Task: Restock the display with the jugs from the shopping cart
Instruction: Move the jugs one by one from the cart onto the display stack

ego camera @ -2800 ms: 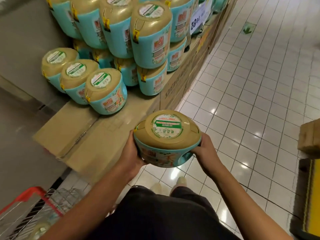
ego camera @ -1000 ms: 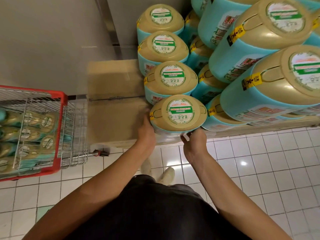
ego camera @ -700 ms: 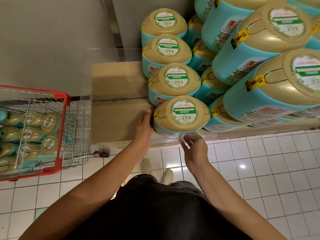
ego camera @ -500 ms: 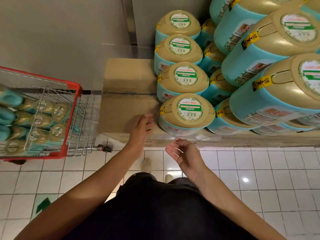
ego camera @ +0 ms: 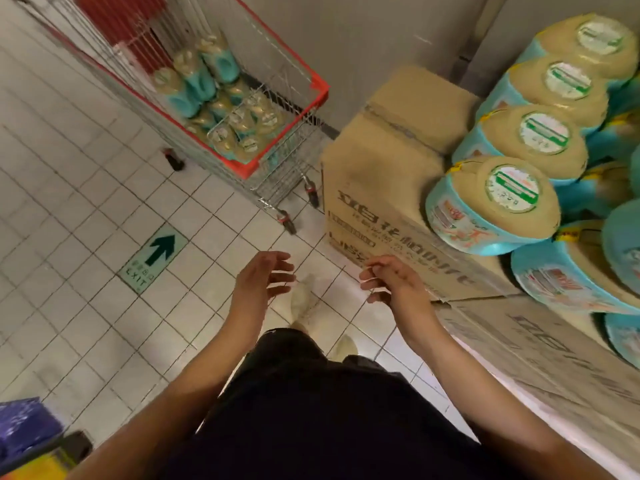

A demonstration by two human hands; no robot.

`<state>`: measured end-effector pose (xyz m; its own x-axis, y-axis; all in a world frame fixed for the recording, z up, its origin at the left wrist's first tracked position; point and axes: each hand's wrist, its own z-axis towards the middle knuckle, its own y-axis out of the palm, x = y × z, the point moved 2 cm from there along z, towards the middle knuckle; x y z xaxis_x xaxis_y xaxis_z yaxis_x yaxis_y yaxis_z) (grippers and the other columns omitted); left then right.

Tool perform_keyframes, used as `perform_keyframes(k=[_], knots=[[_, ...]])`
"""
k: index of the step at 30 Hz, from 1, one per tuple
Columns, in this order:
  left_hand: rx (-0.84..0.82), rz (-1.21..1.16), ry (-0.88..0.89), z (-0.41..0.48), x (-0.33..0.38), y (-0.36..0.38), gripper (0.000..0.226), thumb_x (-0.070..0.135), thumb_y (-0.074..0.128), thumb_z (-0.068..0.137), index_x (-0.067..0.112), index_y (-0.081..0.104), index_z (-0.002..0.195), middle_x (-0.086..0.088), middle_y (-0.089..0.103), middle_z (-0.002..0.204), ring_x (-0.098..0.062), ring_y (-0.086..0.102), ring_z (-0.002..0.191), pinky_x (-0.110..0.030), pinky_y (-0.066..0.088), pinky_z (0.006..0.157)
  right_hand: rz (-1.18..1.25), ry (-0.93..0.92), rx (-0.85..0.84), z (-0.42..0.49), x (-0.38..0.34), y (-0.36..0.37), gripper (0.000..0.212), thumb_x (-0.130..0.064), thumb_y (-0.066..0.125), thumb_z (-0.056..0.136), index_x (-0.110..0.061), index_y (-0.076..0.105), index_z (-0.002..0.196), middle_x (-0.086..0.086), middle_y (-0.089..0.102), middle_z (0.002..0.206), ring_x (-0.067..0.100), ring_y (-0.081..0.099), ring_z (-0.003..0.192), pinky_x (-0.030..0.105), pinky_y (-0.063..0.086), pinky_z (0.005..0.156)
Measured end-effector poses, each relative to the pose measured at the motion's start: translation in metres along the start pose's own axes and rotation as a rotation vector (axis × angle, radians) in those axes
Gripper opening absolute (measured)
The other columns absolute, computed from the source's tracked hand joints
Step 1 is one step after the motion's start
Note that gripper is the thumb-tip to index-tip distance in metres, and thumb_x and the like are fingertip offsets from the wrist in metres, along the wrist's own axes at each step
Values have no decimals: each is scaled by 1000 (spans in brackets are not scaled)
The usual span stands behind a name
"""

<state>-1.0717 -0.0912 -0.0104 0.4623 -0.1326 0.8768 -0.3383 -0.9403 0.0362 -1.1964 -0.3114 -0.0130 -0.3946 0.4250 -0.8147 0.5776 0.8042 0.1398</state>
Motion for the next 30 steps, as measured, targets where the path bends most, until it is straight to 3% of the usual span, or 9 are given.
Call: perform_keyframes(k=[3,9,14,20,24,30], knots=[[133,-37,-42,-36,-14,-49,50,55,57,83,14,74,107,-10,77,100,-26,75,92,-28,61,72,-94,13,-102,-5,7,30,21,-7,55,104,-10,74,110,10,73,94,21,67,84,32,53,68],[305,-76,-44,-73,-19,-139,34,42,47,99,25,76,103,-11,76,104,-28,74,95,-30,60,76,-212,38,-374,3,11,125,20,-5,54,104,-7,72,113,14,71,99,24,68,88,31,53,69],[390,-147,-85,-66,-14,-196,42,42,47,95,12,72,110,-12,76,100,-27,74,88,-28,59,68,-295,27,-513,25,4,216,21,-4,54,105,-11,73,110,10,73,96,25,68,85,32,53,67],[417,-169,-103,-18,9,-274,40,40,47,97,10,70,110,-11,76,97,-32,73,90,-34,56,70,-307,29,-499,60,-8,313,18,-2,53,104,-3,70,112,15,70,93,27,66,84,31,50,65],[367,-147,-29,34,46,-319,44,44,45,97,11,69,113,-10,75,101,-27,73,91,-33,57,73,-299,36,-457,88,-20,359,18,-8,56,104,-12,74,107,12,71,93,22,67,83,29,51,65],[296,-114,52,136,117,-349,31,39,44,103,30,73,103,-5,75,101,-25,74,93,-30,59,73,-303,31,-408,151,-48,405,18,-18,59,98,-20,76,106,9,73,94,19,69,84,26,55,66]])
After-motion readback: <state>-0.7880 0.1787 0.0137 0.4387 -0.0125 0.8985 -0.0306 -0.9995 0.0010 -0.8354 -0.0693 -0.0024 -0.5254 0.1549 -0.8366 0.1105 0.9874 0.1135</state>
